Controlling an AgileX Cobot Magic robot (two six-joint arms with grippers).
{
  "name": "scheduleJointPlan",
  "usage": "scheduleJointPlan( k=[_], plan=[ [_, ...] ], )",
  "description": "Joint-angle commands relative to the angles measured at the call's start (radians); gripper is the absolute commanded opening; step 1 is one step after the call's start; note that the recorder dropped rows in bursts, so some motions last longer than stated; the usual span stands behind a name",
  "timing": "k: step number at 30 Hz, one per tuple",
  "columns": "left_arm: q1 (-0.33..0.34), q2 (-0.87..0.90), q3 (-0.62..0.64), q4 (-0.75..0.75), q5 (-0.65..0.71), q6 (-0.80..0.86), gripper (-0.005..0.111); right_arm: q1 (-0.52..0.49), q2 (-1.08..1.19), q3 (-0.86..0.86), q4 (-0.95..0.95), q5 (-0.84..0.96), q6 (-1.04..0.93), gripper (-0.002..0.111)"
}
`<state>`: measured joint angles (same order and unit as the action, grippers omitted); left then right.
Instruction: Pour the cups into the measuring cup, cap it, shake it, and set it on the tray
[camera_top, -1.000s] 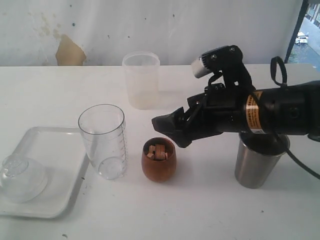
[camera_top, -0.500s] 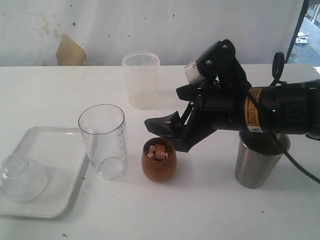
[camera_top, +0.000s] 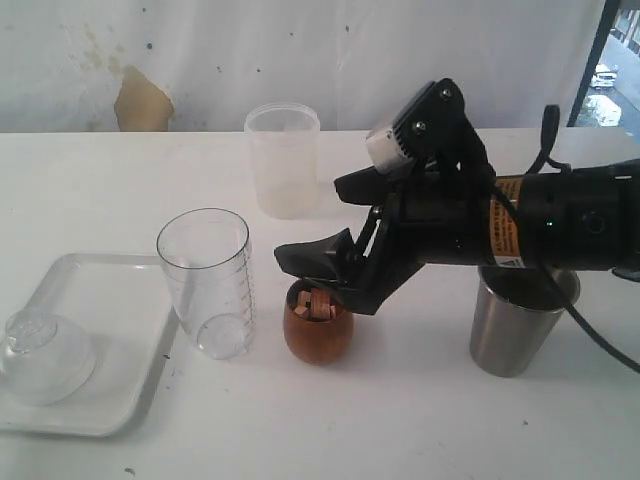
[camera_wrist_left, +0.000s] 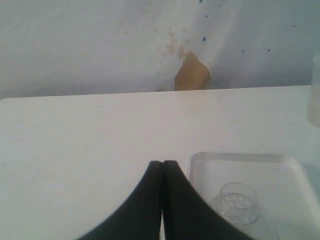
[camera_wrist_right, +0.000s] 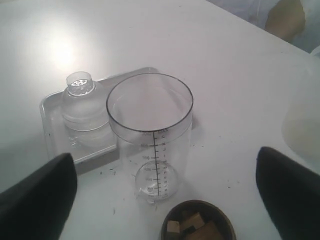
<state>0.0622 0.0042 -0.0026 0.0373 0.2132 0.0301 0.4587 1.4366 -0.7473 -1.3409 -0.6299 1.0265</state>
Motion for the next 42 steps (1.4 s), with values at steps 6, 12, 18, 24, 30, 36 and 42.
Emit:
scheduleJointPlan(
  k=[6, 12, 18, 24, 30, 36, 42],
  plan=[
    [-0.005, -0.004, 0.003, -0.007, -0.005, 0.0, 0.0, 0.019, -0.008, 0.136, 0.428, -0.011, -0.389, 0.089],
    [-0.005, -0.004, 0.003, -0.007, -0.005, 0.0, 0.0, 0.117, -0.008, 0.174, 0.717, 0.105, -0.664, 0.089],
    [-0.005, -0.004, 0.003, -0.007, -0.005, 0.0, 0.0, 0.168, 0.02, 0.218, 0.905, 0.09, -0.82, 0.089],
    [-0.005, -0.004, 0.003, -0.007, -0.005, 0.0, 0.0, 0.168, 0.146, 0.26, 0.967, -0.018, -0.875, 0.089],
    [-0.005, -0.004, 0.003, -0.007, -0.005, 0.0, 0.0, 0.168, 0.15, 0.325, 1.059, -0.049, -0.921, 0.089],
    [-0.005, -0.004, 0.003, -0.007, -0.005, 0.0, 0.0, 0.168, 0.21, 0.359, 1.061, -0.168, -0.938, 0.089],
    [-0.005, -0.004, 0.003, -0.007, -0.005, 0.0, 0.0, 0.168, 0.314, 0.359, 1.061, -0.288, -0.964, 0.089]
  ],
)
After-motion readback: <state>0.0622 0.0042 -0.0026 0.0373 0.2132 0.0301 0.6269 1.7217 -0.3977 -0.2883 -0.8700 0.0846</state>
